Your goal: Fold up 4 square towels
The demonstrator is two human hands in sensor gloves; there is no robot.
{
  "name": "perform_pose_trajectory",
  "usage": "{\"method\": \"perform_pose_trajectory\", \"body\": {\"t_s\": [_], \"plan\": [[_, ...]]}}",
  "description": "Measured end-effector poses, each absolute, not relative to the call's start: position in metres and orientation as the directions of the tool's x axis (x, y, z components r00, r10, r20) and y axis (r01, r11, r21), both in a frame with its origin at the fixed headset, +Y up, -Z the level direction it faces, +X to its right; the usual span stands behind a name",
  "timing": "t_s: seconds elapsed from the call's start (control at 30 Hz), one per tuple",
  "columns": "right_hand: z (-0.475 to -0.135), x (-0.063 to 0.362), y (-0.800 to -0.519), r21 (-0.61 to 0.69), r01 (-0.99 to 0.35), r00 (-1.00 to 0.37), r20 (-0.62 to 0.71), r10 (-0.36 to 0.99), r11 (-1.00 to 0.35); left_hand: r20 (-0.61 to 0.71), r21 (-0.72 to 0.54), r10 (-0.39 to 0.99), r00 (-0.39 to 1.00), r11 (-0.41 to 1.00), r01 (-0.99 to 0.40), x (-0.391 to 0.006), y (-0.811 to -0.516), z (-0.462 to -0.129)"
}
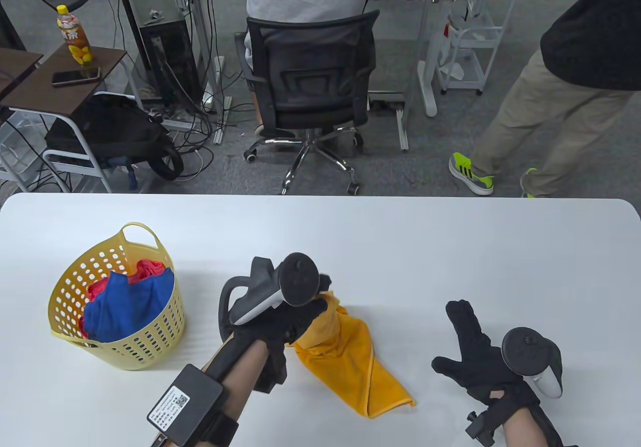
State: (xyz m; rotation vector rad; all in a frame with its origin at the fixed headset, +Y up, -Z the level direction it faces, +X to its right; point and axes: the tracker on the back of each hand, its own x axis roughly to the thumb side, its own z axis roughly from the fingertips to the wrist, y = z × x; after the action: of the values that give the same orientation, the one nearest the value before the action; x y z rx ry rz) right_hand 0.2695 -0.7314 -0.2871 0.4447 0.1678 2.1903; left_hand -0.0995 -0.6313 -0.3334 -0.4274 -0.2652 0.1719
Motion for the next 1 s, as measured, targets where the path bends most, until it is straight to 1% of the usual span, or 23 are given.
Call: {"method": "perform_pose_trajectory", "body": {"t_s": [0.03,0.07,0.1,0.17,0.23,0.33,0.4,0.47,0.5,0.57,0.67,0.77,0.8,0.83,0.87,0.9,0.93,1.0], "plan": [[-0.288,0.269,-0.733,0.277,-0.734,-0.568,0.251,0.784,-0.62,0.212,-0.435,0.209,0.955,0.895,-0.099,-0.104,-0.651,-0.336],[-0.288,0.269,-0.734,0.277,-0.73,-0.575,0.246,0.78,-0.625,0.203,-0.431,0.198,0.959,0.898,-0.094,-0.108,-0.661,-0.337],[-0.288,0.268,-0.736,0.278,-0.723,-0.584,0.242,0.775,-0.632,0.175,-0.398,0.169,0.97,0.913,-0.087,-0.116,-0.676,-0.338],[-0.289,0.268,-0.738,0.281,-0.714,-0.597,0.233,0.768,-0.641,0.123,-0.344,0.112,0.986,0.937,-0.064,-0.131,-0.694,-0.34],[-0.291,0.267,-0.742,0.285,-0.698,-0.62,0.22,0.753,-0.657,0.069,-0.309,0.032,0.997,0.951,-0.009,-0.147,-0.713,-0.342],[-0.293,0.267,-0.746,0.287,-0.674,-0.651,0.205,0.731,-0.68,0.01,-0.303,-0.095,0.995,0.948,0.093,-0.167,-0.744,-0.345],[-0.294,0.267,-0.748,0.291,-0.665,-0.661,0.198,0.724,-0.687,-0.01,-0.311,-0.167,0.986,0.938,0.156,-0.174,-0.763,-0.347],[-0.295,0.266,-0.75,0.297,-0.655,-0.673,0.19,0.715,-0.695,-0.022,-0.32,-0.207,0.978,0.928,0.189,-0.176,-0.777,-0.35],[-0.295,0.266,-0.751,0.298,-0.65,-0.678,0.188,0.71,-0.699,-0.027,-0.323,-0.204,0.979,0.928,0.185,-0.175,-0.783,-0.351],[-0.295,0.266,-0.752,0.297,-0.644,-0.686,0.185,0.704,-0.705,-0.025,-0.327,-0.173,0.985,0.932,0.155,-0.172,-0.787,-0.352],[-0.295,0.266,-0.752,0.294,-0.639,-0.692,0.182,0.698,-0.711,0.073,-0.258,-0.085,0.994,0.961,0.101,-0.152,-0.779,-0.344],[-0.295,0.266,-0.752,0.29,-0.632,-0.702,0.177,0.69,-0.718,0.244,-0.176,-0.006,0.97,0.983,0.05,-0.114,-0.758,-0.317],[-0.296,0.266,-0.752,0.291,-0.631,-0.704,0.176,0.688,-0.72,0.285,-0.135,0.014,0.958,0.991,0.025,-0.104,-0.751,-0.308],[-0.296,0.266,-0.752,0.292,-0.628,-0.707,0.175,0.685,-0.722,0.33,-0.062,0.033,0.943,0.998,-0.013,-0.09,-0.742,-0.295],[-0.296,0.265,-0.752,0.292,-0.626,-0.708,0.175,0.684,-0.723,0.356,-0.025,0.042,0.934,0.999,-0.036,-0.081,-0.738,-0.288],[-0.296,0.265,-0.752,0.292,-0.624,-0.71,0.175,0.682,-0.725,0.383,-0.015,0.038,0.923,0.999,-0.035,-0.069,-0.736,-0.281],[-0.295,0.264,-0.753,0.292,-0.621,-0.712,0.176,0.679,-0.727,0.398,-0.047,0.033,0.917,0.999,-0.015,-0.062,-0.738,-0.279],[-0.294,0.263,-0.752,0.292,-0.611,-0.72,0.183,0.67,-0.736,0.372,-0.212,-0.022,0.928,0.971,0.108,-0.046,-0.755,-0.277]]}}
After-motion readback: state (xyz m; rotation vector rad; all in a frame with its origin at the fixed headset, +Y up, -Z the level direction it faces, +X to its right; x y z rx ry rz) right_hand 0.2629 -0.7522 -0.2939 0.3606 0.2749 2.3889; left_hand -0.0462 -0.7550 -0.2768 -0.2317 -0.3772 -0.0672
